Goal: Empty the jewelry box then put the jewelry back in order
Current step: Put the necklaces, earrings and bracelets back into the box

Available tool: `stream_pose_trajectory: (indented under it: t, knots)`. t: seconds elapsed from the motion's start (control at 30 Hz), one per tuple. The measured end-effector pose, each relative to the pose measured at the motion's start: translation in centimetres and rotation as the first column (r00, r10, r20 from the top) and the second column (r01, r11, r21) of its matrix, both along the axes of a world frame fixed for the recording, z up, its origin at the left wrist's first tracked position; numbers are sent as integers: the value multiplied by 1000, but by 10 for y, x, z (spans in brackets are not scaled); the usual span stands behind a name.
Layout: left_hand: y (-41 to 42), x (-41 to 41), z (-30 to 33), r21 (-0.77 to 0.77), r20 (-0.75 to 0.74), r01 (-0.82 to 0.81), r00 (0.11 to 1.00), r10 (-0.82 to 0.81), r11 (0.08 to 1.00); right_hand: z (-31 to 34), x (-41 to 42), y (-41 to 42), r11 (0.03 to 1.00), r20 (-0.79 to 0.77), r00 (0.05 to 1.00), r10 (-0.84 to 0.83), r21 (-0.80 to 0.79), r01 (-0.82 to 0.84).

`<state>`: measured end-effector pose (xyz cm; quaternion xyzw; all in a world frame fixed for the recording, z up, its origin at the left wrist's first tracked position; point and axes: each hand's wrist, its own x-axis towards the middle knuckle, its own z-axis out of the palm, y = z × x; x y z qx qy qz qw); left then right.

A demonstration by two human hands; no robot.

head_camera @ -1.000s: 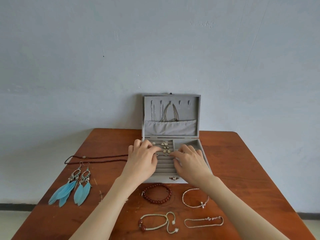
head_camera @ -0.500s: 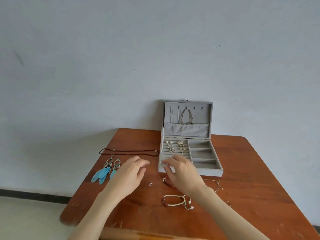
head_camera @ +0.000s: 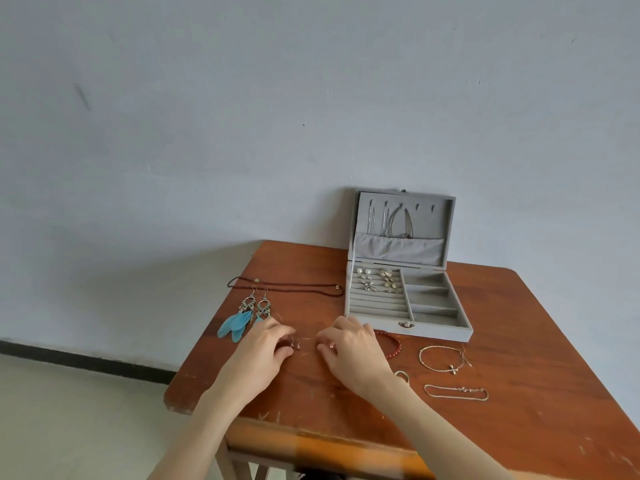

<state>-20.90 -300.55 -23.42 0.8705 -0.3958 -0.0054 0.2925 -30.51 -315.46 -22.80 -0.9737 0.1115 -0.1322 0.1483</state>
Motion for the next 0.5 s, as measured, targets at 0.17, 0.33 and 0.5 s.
stream_pose_trajectory:
  t: [0.17,0.33,0.5]
  knots:
    - [-3,1,-5,-22,5,-5,1000,5,1000,-1,9,11,999,29,999,35,-32,-34]
    - [-3,2,-7,-55,24,-34,999,35,998,-5,16,15,998,41,998,57,-14,-57]
    - [-2,1,-6,-68,41,-20,999,23,998,-7,20,16,998,55,997,55,-20,-54]
